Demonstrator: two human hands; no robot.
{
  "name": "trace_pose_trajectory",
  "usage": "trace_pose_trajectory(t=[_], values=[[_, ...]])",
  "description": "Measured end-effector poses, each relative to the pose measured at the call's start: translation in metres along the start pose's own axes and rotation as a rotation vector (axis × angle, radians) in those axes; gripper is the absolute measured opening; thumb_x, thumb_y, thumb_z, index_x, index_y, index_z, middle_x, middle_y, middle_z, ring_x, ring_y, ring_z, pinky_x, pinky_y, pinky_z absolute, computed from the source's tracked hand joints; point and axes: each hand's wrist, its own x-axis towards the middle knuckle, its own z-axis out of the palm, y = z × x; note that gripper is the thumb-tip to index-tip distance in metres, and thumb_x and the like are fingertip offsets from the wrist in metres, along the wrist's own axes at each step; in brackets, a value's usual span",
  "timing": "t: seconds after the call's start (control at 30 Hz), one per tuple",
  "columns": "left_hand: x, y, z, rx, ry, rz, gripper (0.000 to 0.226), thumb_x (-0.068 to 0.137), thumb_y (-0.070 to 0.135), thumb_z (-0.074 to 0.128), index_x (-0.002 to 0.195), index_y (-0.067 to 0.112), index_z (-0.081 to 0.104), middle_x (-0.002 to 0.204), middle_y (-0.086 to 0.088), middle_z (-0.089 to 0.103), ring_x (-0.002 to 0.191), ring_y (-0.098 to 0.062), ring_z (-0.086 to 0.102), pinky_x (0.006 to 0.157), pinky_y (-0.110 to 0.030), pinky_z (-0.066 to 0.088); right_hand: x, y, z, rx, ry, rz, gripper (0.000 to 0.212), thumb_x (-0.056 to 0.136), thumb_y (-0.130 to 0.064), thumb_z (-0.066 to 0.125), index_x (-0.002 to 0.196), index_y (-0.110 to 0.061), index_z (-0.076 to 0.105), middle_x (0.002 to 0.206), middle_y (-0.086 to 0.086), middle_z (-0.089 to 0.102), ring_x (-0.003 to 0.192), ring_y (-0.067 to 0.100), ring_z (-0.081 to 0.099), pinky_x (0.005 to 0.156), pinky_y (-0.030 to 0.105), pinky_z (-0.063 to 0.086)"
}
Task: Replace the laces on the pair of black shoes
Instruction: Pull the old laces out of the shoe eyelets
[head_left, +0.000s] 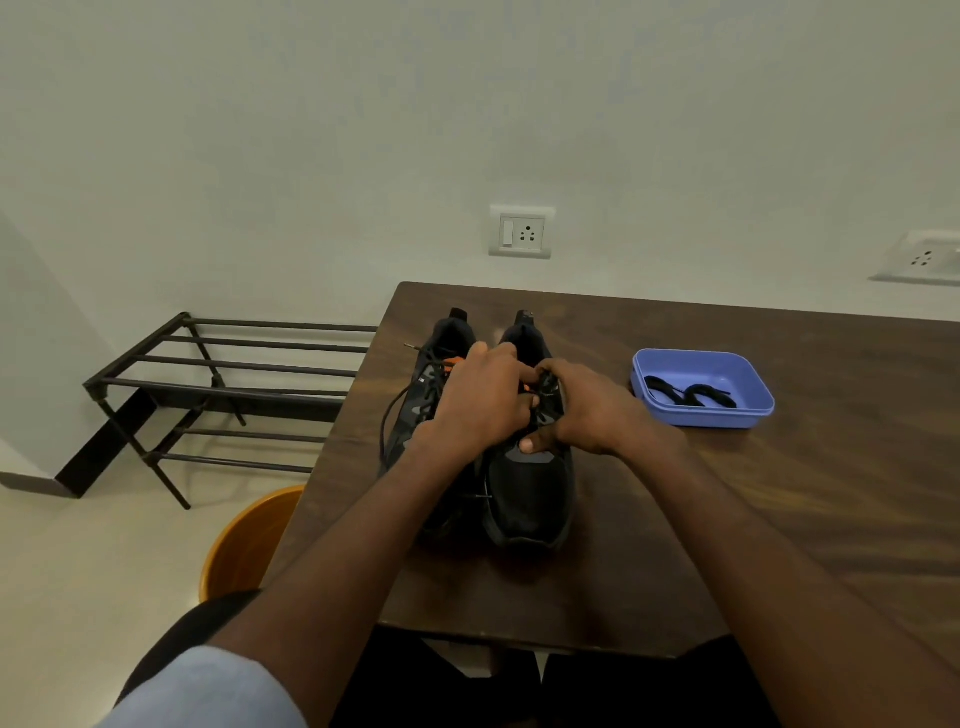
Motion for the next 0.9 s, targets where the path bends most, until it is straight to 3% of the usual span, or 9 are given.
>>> trace_pose_trajectory(t=[0.2, 0.33, 0.43, 0.5, 0.6, 0.67, 0.77, 0.83, 0.9], values=[[-0.001, -0.001, -0.005, -0.216, 0.039, -0.075, 0.016, 0.092, 0.028, 0.072, 0.105, 0.031, 0.082, 0.093, 0.012, 0.077, 0.08, -0.003, 0.065, 0.09, -0.04, 0.058, 0.002, 0.001, 0.001, 0.0, 0.0, 0.006, 0.107, 0.065, -0.047, 0.094, 0.154, -0.027, 0.037, 0.151, 0.001, 0.049, 0.131, 0.024, 0.052, 0.106, 0.046, 0.049], [-0.001, 0.001, -0.016, -0.136, 0.088, -0.14, 0.016, 0.095, 0.041, 0.067, 0.089, 0.033, 0.08, 0.081, 0.012, 0.074, 0.082, -0.007, 0.064, 0.101, -0.046, 0.039, 0.002, 0.001, 0.002, 0.009, -0.005, 0.016, 0.11, 0.065, -0.047, 0.094, 0.155, -0.026, 0.036, 0.152, 0.002, 0.047, 0.132, 0.026, 0.052, 0.105, 0.048, 0.05], [-0.006, -0.005, -0.028, -0.175, 0.026, -0.193, 0.044, 0.093, 0.057, 0.062, 0.065, 0.026, 0.072, 0.056, 0.006, 0.065, 0.057, -0.01, 0.062, 0.076, -0.037, 0.05, 0.003, 0.001, 0.003, 0.029, -0.014, 0.022, 0.114, 0.064, -0.047, 0.094, 0.157, -0.026, 0.033, 0.154, 0.003, 0.045, 0.133, 0.027, 0.051, 0.107, 0.05, 0.049], [-0.01, -0.008, -0.032, -0.201, -0.01, -0.215, 0.049, 0.095, 0.059, 0.059, 0.062, 0.024, 0.067, 0.053, 0.003, 0.063, 0.053, -0.014, 0.063, 0.064, -0.035, 0.058, 0.004, 0.003, 0.003, 0.038, -0.026, 0.007, 0.114, 0.065, -0.047, 0.094, 0.158, -0.028, 0.031, 0.152, 0.005, 0.045, 0.132, 0.028, 0.051, 0.108, 0.05, 0.048], [-0.011, -0.007, -0.03, -0.025, 0.102, -0.184, 0.033, 0.1, 0.046, 0.058, 0.076, 0.026, 0.069, 0.066, 0.006, 0.064, 0.067, -0.015, 0.064, 0.086, -0.043, 0.056, 0.001, 0.002, 0.001, 0.048, -0.032, -0.022, 0.097, 0.075, -0.04, 0.09, 0.156, -0.032, 0.036, 0.141, 0.008, 0.044, 0.122, 0.026, 0.052, 0.103, 0.038, 0.047], [-0.008, -0.006, -0.029, 0.017, 0.144, -0.125, 0.015, 0.1, 0.034, 0.06, 0.103, 0.026, 0.073, 0.095, 0.006, 0.068, 0.09, -0.016, 0.065, 0.104, -0.046, 0.042, -0.001, -0.003, 0.0, 0.048, 0.032, -0.028, 0.068, 0.085, -0.033, 0.083, 0.145, -0.028, 0.052, 0.128, 0.009, 0.044, 0.11, 0.023, 0.052, 0.092, 0.031, 0.045], [-0.007, -0.01, -0.026, 0.009, -0.05, -0.024, 0.051, 0.096, 0.029, 0.067, 0.145, 0.031, 0.052, 0.144, 0.004, 0.05, 0.125, -0.018, 0.054, 0.111, -0.049, 0.031, -0.002, -0.013, 0.002, -0.027, 0.116, -0.07, 0.03, 0.096, -0.024, 0.067, 0.126, -0.021, 0.068, 0.118, 0.01, 0.045, 0.101, 0.024, 0.052, 0.083, 0.032, 0.048], [-0.008, -0.012, -0.024, 0.05, -0.171, 0.007, 0.06, 0.093, 0.035, 0.07, 0.149, 0.034, 0.047, 0.151, 0.008, 0.048, 0.133, -0.018, 0.049, 0.112, -0.051, 0.024, -0.002, -0.018, 0.006, -0.072, 0.147, -0.06, 0.019, 0.099, -0.019, 0.062, 0.116, -0.02, 0.07, 0.113, 0.008, 0.046, 0.091, 0.022, 0.052, 0.075, 0.031, 0.045], [-0.008, -0.015, -0.02, 0.032, -0.19, 0.009, 0.06, 0.09, 0.037, 0.073, 0.146, 0.035, 0.049, 0.145, 0.009, 0.055, 0.131, -0.018, 0.052, 0.111, -0.049, 0.021, -0.002, -0.021, 0.009, -0.064, 0.2, -0.035, 0.014, 0.098, -0.014, 0.061, 0.107, -0.016, 0.073, 0.108, 0.007, 0.051, 0.084, 0.019, 0.052, 0.071, 0.029, 0.045]])
